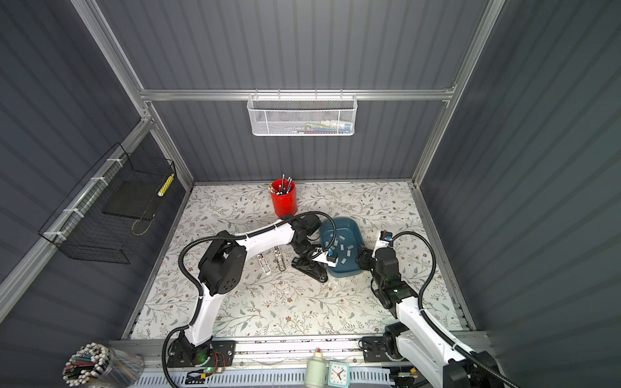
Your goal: Load the staples into the stapler
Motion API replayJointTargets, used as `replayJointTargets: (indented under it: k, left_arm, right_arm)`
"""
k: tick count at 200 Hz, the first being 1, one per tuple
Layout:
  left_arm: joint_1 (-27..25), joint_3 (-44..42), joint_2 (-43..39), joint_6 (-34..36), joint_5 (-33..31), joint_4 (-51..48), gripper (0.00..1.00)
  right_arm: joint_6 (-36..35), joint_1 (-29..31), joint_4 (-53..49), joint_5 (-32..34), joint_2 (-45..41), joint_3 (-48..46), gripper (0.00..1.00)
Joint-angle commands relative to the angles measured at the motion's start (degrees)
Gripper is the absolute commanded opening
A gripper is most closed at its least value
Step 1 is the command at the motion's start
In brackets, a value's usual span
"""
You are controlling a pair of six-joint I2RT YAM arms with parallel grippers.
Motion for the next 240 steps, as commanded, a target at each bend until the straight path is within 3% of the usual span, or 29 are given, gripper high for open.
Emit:
replayJointTargets:
  k: [1,52,82,113,146,173,188,204,240]
  left_arm:
    - [-0.2,1.8,0.2,0.9,0.6,-3.3,0.27]
    - [-0.1,0.7,-3.6,1.2,0.6,-2.7,0.07]
    - [-0.1,-5.0,-13.8,-1.4,3.4,5.5,0.07]
    - [-0.1,-10.3,-24.1,-5.3,5.6,14.5,0.00]
    - [-0.1,-12.4,-33.0,-20.1,-2.6,19.2,0.00]
    - [-0.1,-26.6,-44.7,-30.5,-13.2,33.6,0.00]
    - [-0.1,-35.2,-50.7,-32.5,-21.3,42.1,0.00]
    - [-0.1,-40.4,-53.2,-31.3,-25.3,45.1,0.00]
    - [-0.1,-33.5,-49.0,-30.7,-27.8,34.9,0.00]
  right_arm:
    - [-0.7,-0.2,1.1,-0.3,0.0,1.5,0.69]
    - [-0.5,-0.2,1.0,-0.1,0.1,1.5,0.69]
    - [-0.4,-0.2,0.7,-0.2,0.1,1.7,0.68]
    - [-0.3,-0.2,0.5,-0.2,-0.6,1.4,0.68]
    - [-0.5,0.2,-0.4,-1.8,-1.2,1.6,0.63]
    - [-2.5,5.7,-2.5,-2.2,-0.8,3.6,0.59]
    - [-2.0,10.4,-4.3,-0.1,-1.3,5.0,0.59]
    - [-0.4,14.1,-4.5,-0.4,-3.2,5.3,0.59]
    - [4.3,17.1,-6.1,-4.8,-6.4,7.1,0.58]
